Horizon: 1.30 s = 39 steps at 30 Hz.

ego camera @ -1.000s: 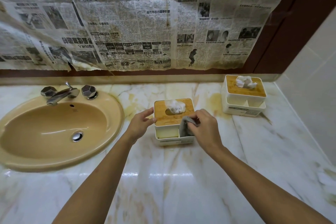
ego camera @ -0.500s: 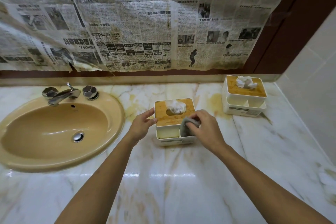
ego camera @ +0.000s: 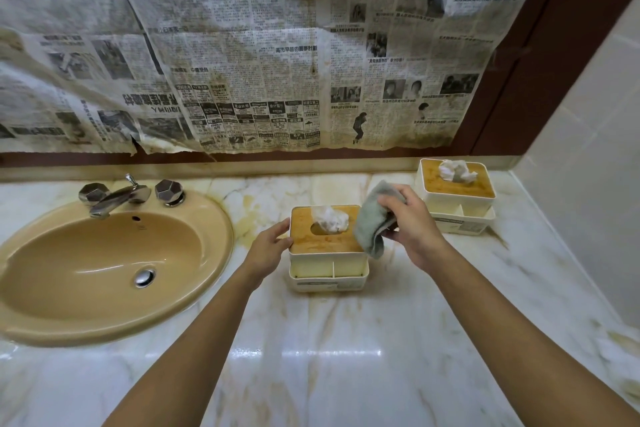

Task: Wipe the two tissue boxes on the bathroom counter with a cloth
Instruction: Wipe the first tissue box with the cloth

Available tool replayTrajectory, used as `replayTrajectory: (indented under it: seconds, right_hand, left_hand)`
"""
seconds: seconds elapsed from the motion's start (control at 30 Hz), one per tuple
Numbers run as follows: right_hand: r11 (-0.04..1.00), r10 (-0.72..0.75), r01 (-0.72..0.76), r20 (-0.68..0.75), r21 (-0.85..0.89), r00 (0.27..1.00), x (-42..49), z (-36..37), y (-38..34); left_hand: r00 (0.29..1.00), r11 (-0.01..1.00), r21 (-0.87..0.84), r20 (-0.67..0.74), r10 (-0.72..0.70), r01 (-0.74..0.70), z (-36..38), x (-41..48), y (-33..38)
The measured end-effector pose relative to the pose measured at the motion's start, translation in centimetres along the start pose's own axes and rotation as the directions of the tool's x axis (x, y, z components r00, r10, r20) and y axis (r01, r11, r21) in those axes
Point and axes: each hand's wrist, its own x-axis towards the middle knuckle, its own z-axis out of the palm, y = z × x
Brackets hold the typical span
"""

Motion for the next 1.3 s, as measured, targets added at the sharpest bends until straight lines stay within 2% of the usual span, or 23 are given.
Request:
replayTrajectory:
  seconds: [0.1,0.17,0.3,0.47,0.63,0.73,0.83,0.93,1.07,1.13,1.3]
  right_hand:
    - [0.94,-0.188,0.195,0.051,-0.281,0.981,-0.2,-0.3,0.3]
    - [0.921,-0.251,0.259,0.065,-0.292,0.966,-0.3,-0.3,0.7]
    - [0.972,-0.17,0.18,0.074,-0.151,0.983,-0.3,0.0,1.2]
    - [0.929,-0.115,0.123,0.046,-0.348,0.992,-0.1,0.1,2.3]
    - [0.93,-0.146,0.097,-0.113,-0.354,0.983,1.3,1.0,5.1]
    - [0.868,-0.176,0.085,-0.142,-0.49,0.974,1.9,1.9,7.3]
    - [0.776,-0.232,0.141,-0.07,-0.614,0.97,1.1,2.7,8.6]
    - [0.612,-0.322,0.222,0.016,-0.759,0.946,0.7,2.9,9.8]
    - [0.373,-0.257,0.21,0.117,-0.904,0.959,1.8,2.7,9.9]
    - [0.356,-0.216,0.213,0.141,-0.91,0.966,3.1,2.8,9.4]
    - [0.451,-0.164,0.164,0.099,-0.877,0.981,7.5,3.1,7.6]
  left_hand:
    - [0.999,1.0,0.005,-0.038,-0.017,0.017,0.1,0.3,0.2]
    - [0.998,1.0,0.007,-0.051,-0.025,0.026,0.2,0.6,0.2]
    - [0.996,0.998,0.042,-0.073,-0.052,0.055,0.1,1.2,0.2]
    - [0.997,0.996,0.081,-0.071,-0.039,0.045,0.1,1.4,0.1]
    - [0.993,0.995,0.071,-0.099,-0.06,0.067,0.1,2.0,0.0]
    - [0.986,0.996,0.041,-0.151,-0.067,0.074,0.3,2.5,-0.2]
    - [0.981,0.997,0.045,-0.188,-0.051,0.06,0.6,2.7,-0.4]
    - [0.979,0.996,0.072,-0.2,-0.028,0.043,0.9,2.9,-0.6]
    - [0.981,0.992,0.126,-0.192,-0.002,0.027,0.8,3.5,-0.7]
    - [0.983,0.987,0.159,-0.181,0.011,0.018,0.6,3.7,-0.9]
    - [0.984,0.983,0.183,-0.174,0.031,0.002,0.4,4.0,-1.1]
